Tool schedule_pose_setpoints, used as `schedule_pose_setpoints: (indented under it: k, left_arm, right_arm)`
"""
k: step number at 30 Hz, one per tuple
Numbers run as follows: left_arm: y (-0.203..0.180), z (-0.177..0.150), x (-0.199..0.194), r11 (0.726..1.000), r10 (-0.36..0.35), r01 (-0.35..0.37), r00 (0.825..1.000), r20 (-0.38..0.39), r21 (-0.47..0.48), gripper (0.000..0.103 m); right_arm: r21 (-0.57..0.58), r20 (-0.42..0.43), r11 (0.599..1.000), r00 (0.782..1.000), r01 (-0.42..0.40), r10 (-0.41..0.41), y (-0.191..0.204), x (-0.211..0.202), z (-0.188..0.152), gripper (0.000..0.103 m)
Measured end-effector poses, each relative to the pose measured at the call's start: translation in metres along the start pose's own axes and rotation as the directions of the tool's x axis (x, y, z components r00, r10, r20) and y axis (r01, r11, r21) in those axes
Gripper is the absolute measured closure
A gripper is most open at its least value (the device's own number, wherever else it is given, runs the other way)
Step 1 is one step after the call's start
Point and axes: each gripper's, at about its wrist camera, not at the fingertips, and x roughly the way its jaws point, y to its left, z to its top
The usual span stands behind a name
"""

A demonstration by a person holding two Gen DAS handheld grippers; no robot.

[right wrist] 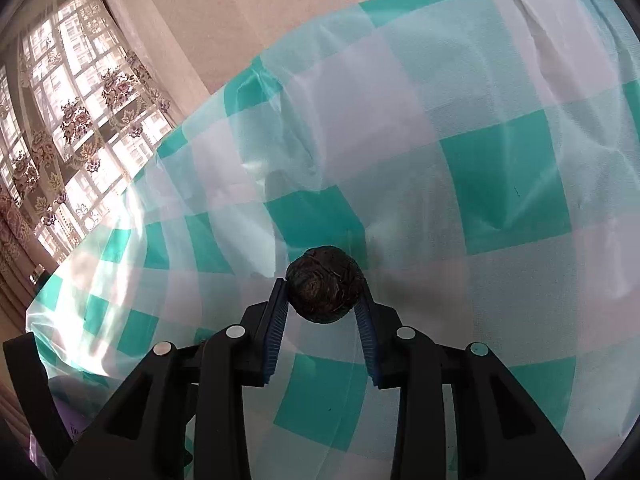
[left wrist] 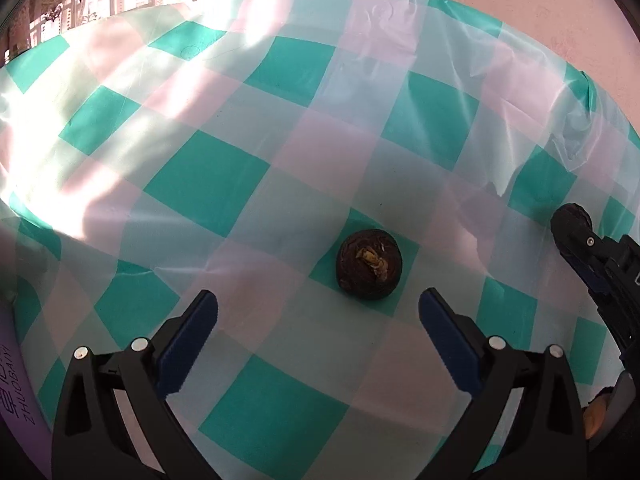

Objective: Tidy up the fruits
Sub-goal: 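Grasp one dark brown fruit with the right tool while the left tool grasps the other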

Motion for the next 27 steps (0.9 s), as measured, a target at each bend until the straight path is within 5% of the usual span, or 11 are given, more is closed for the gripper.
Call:
schedule_pose_setpoints:
  k: [13, 17, 27]
  left_arm:
    - [-0.024, 0.018, 0.030, 0.996, 0.026, -0.017, 0.995, -0.092, 0.091, 0.016]
    - [-0.020, 0.021, 0.025, 0.997, 0.000, 0.004, 0.998, -0.056, 0.073, 0.064]
    - [0.003, 0.022, 0.003, 0.999, -0.026, 0.028, 0.999, 0.047, -0.043, 0.065]
  right_arm:
    - [-0.009, -0.011, 0.999, 0.999, -0.031, 0.031, 0.003, -0.003, -0.002, 0.069]
    - [-0.005, -0.007, 0.999, 0.999, -0.031, 0.031, 0.000, -0.005, -0.004, 0.069]
    - [0.026, -0.006, 1.000, 1.000, -0.018, 0.018, -0.007, -0.003, -0.003, 0.069]
